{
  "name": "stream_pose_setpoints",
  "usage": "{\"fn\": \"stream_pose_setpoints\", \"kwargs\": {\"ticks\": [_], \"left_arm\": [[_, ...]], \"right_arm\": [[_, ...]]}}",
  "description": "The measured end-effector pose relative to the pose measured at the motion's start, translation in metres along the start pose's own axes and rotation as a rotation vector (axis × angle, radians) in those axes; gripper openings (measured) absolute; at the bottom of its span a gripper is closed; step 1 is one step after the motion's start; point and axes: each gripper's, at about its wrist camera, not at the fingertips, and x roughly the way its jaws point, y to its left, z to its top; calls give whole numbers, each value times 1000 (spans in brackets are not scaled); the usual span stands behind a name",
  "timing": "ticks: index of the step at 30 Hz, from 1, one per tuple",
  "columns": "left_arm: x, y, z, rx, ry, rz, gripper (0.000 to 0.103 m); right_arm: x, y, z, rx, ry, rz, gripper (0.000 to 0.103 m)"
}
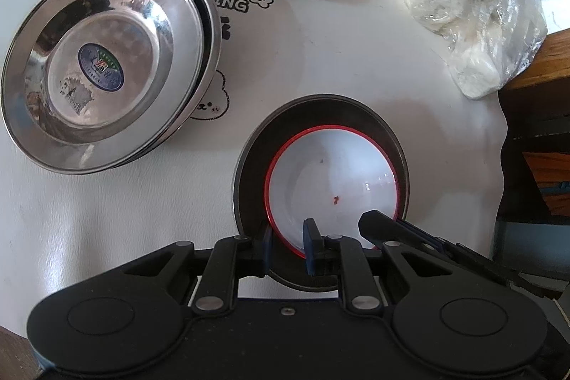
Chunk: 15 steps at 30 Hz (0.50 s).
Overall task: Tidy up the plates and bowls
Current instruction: 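Lift the white bowl with both grippers and lower it into the steel bowl, then open both grippers and withdraw from the white bowl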
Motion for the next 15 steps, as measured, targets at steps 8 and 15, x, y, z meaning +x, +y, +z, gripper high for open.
{"fn": "stream_pose_setpoints", "kwargs": {"ticks": [8,15], "left_arm": [[0,0,0,-2,-4,1,19],[-1,2,-1,-8,-3,-3,19]], "right_arm": [[1,3,1,-26,1,-14,20],[-1,3,1,-30,-6,-18,20]]}}
